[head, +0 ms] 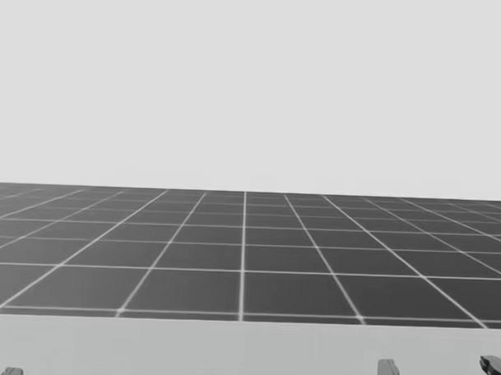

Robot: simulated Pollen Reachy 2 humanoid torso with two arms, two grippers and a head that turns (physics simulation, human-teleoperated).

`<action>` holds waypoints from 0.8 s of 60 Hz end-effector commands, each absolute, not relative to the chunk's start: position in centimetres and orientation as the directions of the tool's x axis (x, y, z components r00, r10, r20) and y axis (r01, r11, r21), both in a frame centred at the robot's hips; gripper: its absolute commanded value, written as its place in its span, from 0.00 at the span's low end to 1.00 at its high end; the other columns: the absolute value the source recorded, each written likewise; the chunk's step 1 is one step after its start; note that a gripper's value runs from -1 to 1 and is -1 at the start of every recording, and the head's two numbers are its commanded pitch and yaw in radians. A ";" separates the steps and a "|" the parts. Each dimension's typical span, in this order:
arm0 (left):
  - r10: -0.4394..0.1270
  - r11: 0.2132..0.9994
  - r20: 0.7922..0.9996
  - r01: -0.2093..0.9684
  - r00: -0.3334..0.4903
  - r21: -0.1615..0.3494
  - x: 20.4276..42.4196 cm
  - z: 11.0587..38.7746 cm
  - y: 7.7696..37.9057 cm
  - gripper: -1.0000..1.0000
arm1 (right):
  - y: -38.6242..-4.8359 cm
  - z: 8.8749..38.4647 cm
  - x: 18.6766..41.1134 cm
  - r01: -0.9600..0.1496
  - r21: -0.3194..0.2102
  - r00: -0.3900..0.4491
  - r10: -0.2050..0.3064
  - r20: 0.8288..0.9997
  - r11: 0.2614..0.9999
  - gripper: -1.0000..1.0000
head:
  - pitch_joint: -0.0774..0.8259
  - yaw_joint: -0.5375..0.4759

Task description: Look at the card. If it is red, pick the object on the left. If it is green, pick the object on the right.

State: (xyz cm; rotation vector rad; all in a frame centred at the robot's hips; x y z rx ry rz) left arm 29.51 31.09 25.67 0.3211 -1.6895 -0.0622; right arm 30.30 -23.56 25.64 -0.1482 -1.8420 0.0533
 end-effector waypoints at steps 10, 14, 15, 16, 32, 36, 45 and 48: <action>-0.246 0.958 0.964 -0.178 -0.102 0.226 29.5 25.6 31.1 0.00 | -23.1 25.9 29.8 0.053 -0.089 -0.252 0.100 0.963 0.995 0.00 | 0.09 0.52; -0.246 0.958 0.964 -0.178 -0.100 0.226 29.6 25.6 31.1 0.00 | -23.2 25.9 29.9 0.065 -0.091 -0.249 0.104 0.963 0.994 0.00 | 0.14 0.52; -0.246 0.958 0.964 -0.178 -0.100 0.226 29.6 25.6 31.1 0.00 | -23.3 25.9 29.9 0.066 -0.089 -0.249 0.103 0.963 0.994 0.00 | 0.16 0.52; -0.246 0.958 0.964 -0.178 -0.100 0.226 29.6 25.6 31.1 0.00 | -23.3 25.9 30.0 0.070 -0.088 -0.249 0.103 0.963 0.994 0.00 | 0.18 0.52; -0.254 0.956 0.962 -0.173 -0.097 0.235 29.7 25.5 31.0 0.00 | -23.3 25.7 30.3 0.090 -0.083 -0.250 0.104 0.963 0.992 0.00 | 0.47 0.52; -0.257 0.956 0.962 -0.172 -0.095 0.238 29.7 25.5 31.0 0.00 | -23.3 25.7 30.3 0.089 -0.083 -0.248 0.103 0.963 0.993 0.00 | 0.52 0.52; -0.262 0.955 0.961 -0.170 -0.094 0.243 29.8 25.5 31.0 0.00 | -23.4 25.8 30.3 0.088 -0.082 -0.247 0.101 0.964 0.993 0.00 | 0.65 0.53; -0.261 0.955 0.961 -0.170 -0.093 0.243 29.8 25.5 31.0 0.00 | -23.3 25.8 30.2 0.087 -0.082 -0.245 0.101 0.964 0.993 0.00 | 0.71 0.54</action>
